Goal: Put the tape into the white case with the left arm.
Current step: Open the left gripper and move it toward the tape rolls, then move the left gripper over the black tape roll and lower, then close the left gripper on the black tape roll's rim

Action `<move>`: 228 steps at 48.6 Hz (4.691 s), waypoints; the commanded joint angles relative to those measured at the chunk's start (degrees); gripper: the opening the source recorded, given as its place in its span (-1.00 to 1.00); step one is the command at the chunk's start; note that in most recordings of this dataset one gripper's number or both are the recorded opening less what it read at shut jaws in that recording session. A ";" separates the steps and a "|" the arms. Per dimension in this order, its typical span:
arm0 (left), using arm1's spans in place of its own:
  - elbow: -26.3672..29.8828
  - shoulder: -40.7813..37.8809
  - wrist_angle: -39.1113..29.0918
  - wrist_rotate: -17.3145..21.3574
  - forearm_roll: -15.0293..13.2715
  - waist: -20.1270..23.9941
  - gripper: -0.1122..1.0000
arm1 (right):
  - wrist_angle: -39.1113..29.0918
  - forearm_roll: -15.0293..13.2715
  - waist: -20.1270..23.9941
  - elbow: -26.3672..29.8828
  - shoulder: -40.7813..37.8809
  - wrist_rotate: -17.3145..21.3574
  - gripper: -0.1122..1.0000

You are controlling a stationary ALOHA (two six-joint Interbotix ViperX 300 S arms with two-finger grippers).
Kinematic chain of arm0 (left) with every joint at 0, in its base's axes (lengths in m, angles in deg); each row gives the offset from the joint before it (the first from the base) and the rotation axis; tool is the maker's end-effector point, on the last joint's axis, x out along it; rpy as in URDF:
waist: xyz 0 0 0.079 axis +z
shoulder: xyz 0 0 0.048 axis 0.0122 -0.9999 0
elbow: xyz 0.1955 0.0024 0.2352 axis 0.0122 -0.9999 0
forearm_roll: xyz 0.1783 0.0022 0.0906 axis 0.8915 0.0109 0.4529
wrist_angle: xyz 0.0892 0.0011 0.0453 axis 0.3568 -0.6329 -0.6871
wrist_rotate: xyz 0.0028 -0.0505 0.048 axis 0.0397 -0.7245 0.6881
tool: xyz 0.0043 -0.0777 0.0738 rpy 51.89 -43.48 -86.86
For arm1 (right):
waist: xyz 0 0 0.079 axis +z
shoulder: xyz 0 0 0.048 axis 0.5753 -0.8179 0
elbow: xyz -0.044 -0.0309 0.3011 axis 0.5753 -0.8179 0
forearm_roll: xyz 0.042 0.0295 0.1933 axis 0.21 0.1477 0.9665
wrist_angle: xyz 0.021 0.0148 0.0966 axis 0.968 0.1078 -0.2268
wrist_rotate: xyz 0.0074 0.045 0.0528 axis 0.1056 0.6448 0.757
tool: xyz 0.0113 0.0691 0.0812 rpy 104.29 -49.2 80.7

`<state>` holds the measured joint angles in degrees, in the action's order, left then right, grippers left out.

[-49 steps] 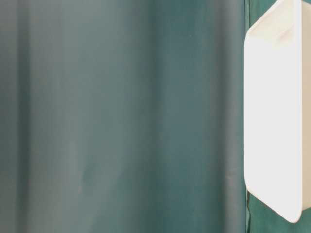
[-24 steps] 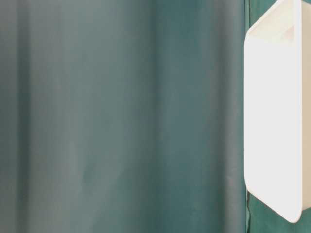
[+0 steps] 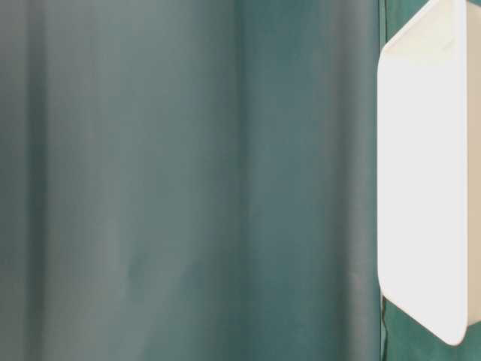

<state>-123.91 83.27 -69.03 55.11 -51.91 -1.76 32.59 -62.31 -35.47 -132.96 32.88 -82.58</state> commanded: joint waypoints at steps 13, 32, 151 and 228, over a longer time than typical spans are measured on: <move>4.13 -7.82 -2.90 0.00 -0.09 -0.18 0.99 | -1.32 -0.09 0.00 -0.09 -0.44 0.09 -0.97; 6.24 -15.56 -3.16 0.00 -0.09 -0.18 0.99 | -1.41 -0.09 0.00 -0.53 -0.44 0.09 -0.97; 22.15 -45.00 -4.92 0.62 0.00 -14.15 0.91 | -1.32 -0.09 -0.09 -0.53 -0.18 0.09 -0.97; 32.52 -63.98 -4.92 0.97 0.18 -14.24 0.90 | -1.85 -0.09 -0.09 -1.41 0.09 0.09 -0.97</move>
<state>-92.71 19.29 -74.22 56.16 -51.82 -16.52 30.40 -62.31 -35.47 -134.98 33.23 -82.58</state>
